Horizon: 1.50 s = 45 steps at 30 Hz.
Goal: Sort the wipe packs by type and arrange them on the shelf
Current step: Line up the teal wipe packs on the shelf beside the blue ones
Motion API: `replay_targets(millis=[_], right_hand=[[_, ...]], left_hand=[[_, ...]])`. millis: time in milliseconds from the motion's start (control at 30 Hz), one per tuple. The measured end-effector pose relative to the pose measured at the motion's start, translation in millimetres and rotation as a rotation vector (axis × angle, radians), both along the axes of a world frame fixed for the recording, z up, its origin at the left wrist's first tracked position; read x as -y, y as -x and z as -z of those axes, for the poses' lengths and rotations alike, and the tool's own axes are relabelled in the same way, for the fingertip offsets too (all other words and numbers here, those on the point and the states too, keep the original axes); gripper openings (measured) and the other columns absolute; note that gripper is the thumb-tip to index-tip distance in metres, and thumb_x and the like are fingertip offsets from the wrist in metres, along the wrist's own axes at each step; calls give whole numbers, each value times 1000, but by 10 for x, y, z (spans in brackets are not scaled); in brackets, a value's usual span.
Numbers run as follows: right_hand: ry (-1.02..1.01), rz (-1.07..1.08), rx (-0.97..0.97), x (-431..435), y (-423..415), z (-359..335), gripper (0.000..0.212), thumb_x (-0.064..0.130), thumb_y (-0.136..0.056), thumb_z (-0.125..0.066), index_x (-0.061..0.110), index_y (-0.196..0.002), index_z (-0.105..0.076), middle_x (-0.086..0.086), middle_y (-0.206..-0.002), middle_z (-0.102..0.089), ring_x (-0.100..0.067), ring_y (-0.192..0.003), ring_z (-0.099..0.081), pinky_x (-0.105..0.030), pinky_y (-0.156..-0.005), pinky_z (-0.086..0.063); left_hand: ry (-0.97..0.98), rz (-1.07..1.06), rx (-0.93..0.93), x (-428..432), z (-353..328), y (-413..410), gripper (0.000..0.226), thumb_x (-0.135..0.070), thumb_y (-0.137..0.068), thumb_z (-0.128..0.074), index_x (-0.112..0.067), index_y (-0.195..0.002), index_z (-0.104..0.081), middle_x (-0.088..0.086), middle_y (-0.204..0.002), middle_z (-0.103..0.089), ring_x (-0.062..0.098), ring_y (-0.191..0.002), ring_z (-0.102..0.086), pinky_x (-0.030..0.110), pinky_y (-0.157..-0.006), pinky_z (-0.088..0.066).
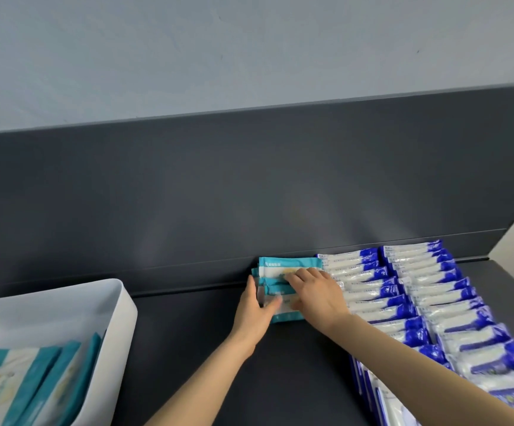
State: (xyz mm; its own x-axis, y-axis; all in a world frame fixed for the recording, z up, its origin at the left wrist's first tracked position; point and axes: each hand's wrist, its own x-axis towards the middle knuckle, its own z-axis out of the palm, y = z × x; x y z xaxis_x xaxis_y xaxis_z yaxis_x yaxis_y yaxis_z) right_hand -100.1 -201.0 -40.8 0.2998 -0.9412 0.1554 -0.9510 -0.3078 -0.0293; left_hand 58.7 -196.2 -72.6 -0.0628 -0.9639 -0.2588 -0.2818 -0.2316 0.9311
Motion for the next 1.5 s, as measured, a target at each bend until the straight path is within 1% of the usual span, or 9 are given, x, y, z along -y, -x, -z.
replay_targets(millis=[200, 367, 500, 667, 867, 933, 1033, 1367, 1500], right_hand=[[-24, 15, 2, -15, 63, 48, 99, 20, -79, -72, 15, -151, -5, -5, -159, -8, -23, -147, -5, -36, -118, 0], [-6, -48, -65, 20, 82, -3, 78, 26, -75, -73, 18, -143, -36, -2, -134, -47, -25, -127, -41, -37, -116, -14], [-85, -63, -119, 19, 98, 45, 78, 36, -81, -67, 20, -147, -27, -2, -143, -37, -24, -135, -30, -42, -119, -6], [-82, -110, -76, -56, 69, 31, 80, 28, -84, -65, 22, -150, -19, -5, -155, -19, -25, -145, -13, -38, -117, 1], [-111, -92, -22, -184, 60, 79, 75, 32, -78, -72, 20, -144, -37, -5, -152, -30, -26, -140, -29, -39, -113, -26], [-51, -27, -24, -193, 28, 139, 74, 28, -57, -86, 17, -126, -59, -6, -129, -57, -26, -115, -59, -37, -88, -52], [27, 71, -24, -198, -5, 184, 67, 30, -39, -93, 18, -101, -71, 2, -96, -69, -18, -81, -67, -28, -58, -54], [26, 64, -48, -277, 79, 41, 62, 36, -32, -93, 20, -88, -72, 1, -86, -66, -21, -78, -65, -33, -72, -54], [-80, 41, -49, -266, 72, 28, 47, 39, -69, -78, 20, -109, -62, 0, -109, -63, -23, -104, -59, -35, -97, -41]], left_hand=[[112, 15, 208, -77, 114, 110, 83, -25, -71, -73, -27, -143, -32, -10, -126, -54, 8, -111, -57, 35, -91, -54], [213, -39, 282, -145, 96, 121, 80, -15, -81, -72, -25, -148, -28, -12, -137, -45, 7, -122, -48, 33, -100, -48], [243, -79, 283, -190, 117, 68, 53, -22, -85, -69, -24, -134, -48, -8, -129, -54, 8, -116, -54, 26, -95, -49], [278, -61, 341, -177, 2, 64, 68, -18, -90, -62, -16, -150, -29, -3, -151, -33, 11, -139, -31, 13, -105, -23], [148, -55, 281, -129, -50, 9, 53, -26, -89, -63, -22, -138, -43, -7, -132, -51, 4, -112, -51, 17, -89, -41], [82, -63, 150, -150, -16, 28, 63, -26, -86, -65, -26, -142, -36, -8, -128, -57, 4, -107, -58, 27, -90, -52], [78, 8, 108, -253, 1, 110, 63, -13, -82, -68, -33, -134, -39, -9, -121, -60, 3, -101, -62, 24, -81, -57], [270, -73, 504, -417, 21, 81, 78, -19, -78, -77, -27, -144, -35, -9, -128, -42, 6, -118, -47, 20, -94, -46], [306, 33, 689, -423, -36, 96, 72, -34, -82, -71, -28, -144, -35, -12, -129, -38, 5, -120, -41, 18, -88, -46]])
